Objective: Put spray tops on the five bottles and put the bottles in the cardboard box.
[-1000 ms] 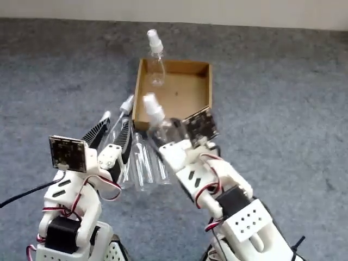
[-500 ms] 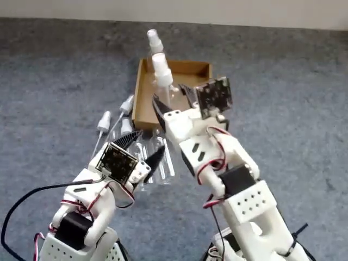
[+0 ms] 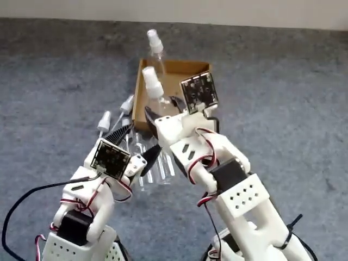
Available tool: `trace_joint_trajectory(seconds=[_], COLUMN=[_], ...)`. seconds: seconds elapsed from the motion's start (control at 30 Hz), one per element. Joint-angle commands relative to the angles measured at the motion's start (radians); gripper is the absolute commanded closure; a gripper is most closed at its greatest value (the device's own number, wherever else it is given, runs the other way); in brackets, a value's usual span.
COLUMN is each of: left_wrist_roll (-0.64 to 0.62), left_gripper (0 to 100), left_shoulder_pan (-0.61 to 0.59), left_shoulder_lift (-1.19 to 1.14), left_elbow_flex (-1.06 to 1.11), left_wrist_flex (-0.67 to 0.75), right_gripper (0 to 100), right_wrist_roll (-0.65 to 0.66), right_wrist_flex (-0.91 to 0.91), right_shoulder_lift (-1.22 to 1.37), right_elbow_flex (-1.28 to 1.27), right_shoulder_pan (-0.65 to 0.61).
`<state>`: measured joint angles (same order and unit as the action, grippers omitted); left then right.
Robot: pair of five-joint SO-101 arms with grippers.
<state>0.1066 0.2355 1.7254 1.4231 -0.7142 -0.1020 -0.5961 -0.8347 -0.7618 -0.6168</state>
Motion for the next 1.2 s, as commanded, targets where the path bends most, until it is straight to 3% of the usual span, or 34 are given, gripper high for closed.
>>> trace_joint_trajectory(seconds=[0.0,0.4,0.57,0.67,0.8,0.9,1.0,1.17], left_wrist_roll=[-0.009,-0.012,-0.021,-0.068,-0.068,-0.068,-0.068,-0.066], left_gripper=[78,78,74,71,71,71,73,74], left_shoulder_pan=[-0.022,-0.015,0.084,0.093,0.082,0.015,-0.053,-0.061], left_shoulder_lift=[-0.010,-0.008,0.001,-0.005,-0.008,-0.008,-0.010,-0.010], left_elbow_flex=[0.001,-0.024,-0.163,-0.191,-0.168,-0.111,-0.054,-0.051], left_wrist_flex=[0.032,0.025,-0.201,-0.236,-0.226,-0.117,-0.012,0.000], right_gripper=[99.5,99.5,99.5,99.5,99.5,99.5,99.5,99.5], right_wrist_roll=[-0.011,-0.011,-0.011,-0.011,-0.014,-0.049,-0.049,-0.046], right_wrist_flex=[-0.033,-0.031,0.142,0.205,0.222,0.214,0.099,0.022], right_shoulder_lift=[-0.059,-0.166,-0.153,-0.120,-0.076,-0.082,-0.088,-0.087], right_elbow_flex=[0.077,0.076,0.015,-0.018,-0.024,-0.024,-0.010,0.101], right_shoulder_pan=[-0.024,-0.018,-0.021,-0.022,-0.042,-0.096,-0.124,-0.122])
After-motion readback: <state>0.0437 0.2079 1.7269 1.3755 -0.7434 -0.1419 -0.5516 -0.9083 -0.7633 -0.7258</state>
